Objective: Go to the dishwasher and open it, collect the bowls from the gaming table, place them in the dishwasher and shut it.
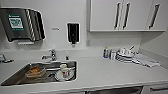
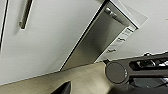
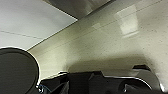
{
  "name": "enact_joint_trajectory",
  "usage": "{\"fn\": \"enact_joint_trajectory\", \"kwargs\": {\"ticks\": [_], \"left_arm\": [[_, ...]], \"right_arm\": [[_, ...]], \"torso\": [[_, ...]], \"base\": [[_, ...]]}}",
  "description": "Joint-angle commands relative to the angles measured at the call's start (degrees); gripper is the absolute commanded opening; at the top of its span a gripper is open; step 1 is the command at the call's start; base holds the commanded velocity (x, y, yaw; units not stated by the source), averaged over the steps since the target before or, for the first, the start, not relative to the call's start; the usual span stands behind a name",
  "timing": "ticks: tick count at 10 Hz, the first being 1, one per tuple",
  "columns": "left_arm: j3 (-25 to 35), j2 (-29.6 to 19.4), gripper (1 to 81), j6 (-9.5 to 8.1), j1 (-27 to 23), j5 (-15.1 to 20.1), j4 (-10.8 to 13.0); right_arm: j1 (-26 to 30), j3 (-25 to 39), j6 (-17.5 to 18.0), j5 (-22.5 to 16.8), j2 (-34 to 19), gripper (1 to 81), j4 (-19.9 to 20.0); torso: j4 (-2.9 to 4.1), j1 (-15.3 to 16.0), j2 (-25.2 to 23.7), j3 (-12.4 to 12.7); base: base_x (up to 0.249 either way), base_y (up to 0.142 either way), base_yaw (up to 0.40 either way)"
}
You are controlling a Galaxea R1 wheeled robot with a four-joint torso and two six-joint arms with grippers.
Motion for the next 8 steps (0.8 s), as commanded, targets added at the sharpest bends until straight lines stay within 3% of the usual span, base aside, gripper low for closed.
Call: {"fn": "enact_joint_trajectory", "kwargs": {"ticks": [1,2,3,5,8], "left_arm": [[7.1,-4.9,81.1,2.19,-3.8,2.0,1.9],[11.9,-4.8,81.1,4.54,-5.0,8.7,2.1],[14.3,-4.6,81.1,5.53,-6.2,12.5,2.1],[15.1,-5.1,81.1,5.62,-6.8,13.3,2.3],[14.8,-5.4,81.1,5.62,-6.9,13.1,1.9]], "right_arm": [[6.0,3.4,0.7,-2.8,-2.9,81.1,0.9],[7.4,6.6,1.7,-2.8,-4.7,81.1,0.8],[9.4,10.2,2.3,-3.3,-7.1,81.1,0.8],[14.6,18.2,4.0,-5.9,-12.8,81.1,1.1],[24.2,25.4,8.7,-9.9,-18.7,81.1,1.0]], "torso": [[0.00,0.0,0.0,0.0],[0.00,0.0,0.0,0.0],[0.00,0.0,0.0,0.0],[0.00,0.0,0.0,0.0],[0.00,0.0,0.0,0.0]], "base": [[0.000,0.000,0.000],[0.000,0.000,0.000],[0.000,0.000,0.000],[0.000,0.000,0.000],[0.000,0.000,0.000]]}}
